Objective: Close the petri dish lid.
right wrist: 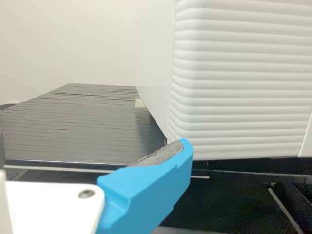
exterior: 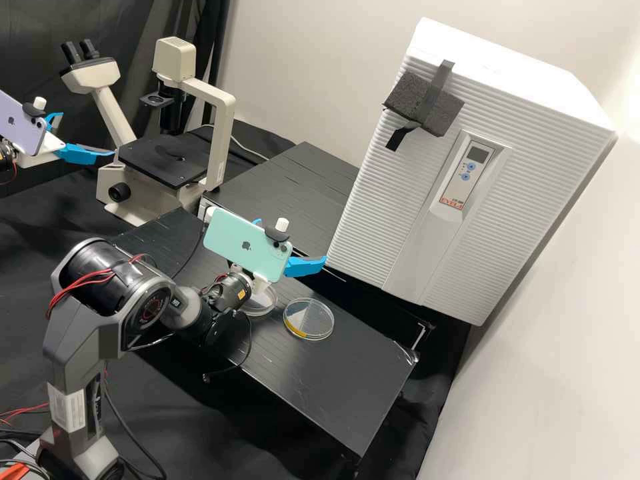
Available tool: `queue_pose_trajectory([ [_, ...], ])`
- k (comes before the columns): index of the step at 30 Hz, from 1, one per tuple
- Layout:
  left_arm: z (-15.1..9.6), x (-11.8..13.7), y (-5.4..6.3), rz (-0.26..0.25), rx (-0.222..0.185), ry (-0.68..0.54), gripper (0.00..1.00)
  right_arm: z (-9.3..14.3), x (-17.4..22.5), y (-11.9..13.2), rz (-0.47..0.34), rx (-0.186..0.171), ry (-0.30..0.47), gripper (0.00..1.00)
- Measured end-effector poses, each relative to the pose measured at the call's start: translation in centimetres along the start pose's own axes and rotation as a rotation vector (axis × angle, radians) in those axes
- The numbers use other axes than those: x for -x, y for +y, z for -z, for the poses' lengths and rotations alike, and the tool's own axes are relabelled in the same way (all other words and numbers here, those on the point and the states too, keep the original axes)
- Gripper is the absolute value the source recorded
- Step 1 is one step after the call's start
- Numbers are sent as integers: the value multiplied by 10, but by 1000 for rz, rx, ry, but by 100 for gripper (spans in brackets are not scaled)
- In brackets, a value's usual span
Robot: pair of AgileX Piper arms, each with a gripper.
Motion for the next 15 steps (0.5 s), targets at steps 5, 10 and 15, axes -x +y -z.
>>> queue_pose_trajectory([
  [5, 0, 0, 0, 0, 0, 0, 100, 0, 0, 0, 0, 0, 0, 100],
  [10, 0, 0, 0, 0, 0, 0, 100, -1, 1, 1, -4, 0, -3, 100],
  [15, 0, 0, 0, 0, 0, 0, 100, -11, 16, 16, -55, 10, -28, 100],
])
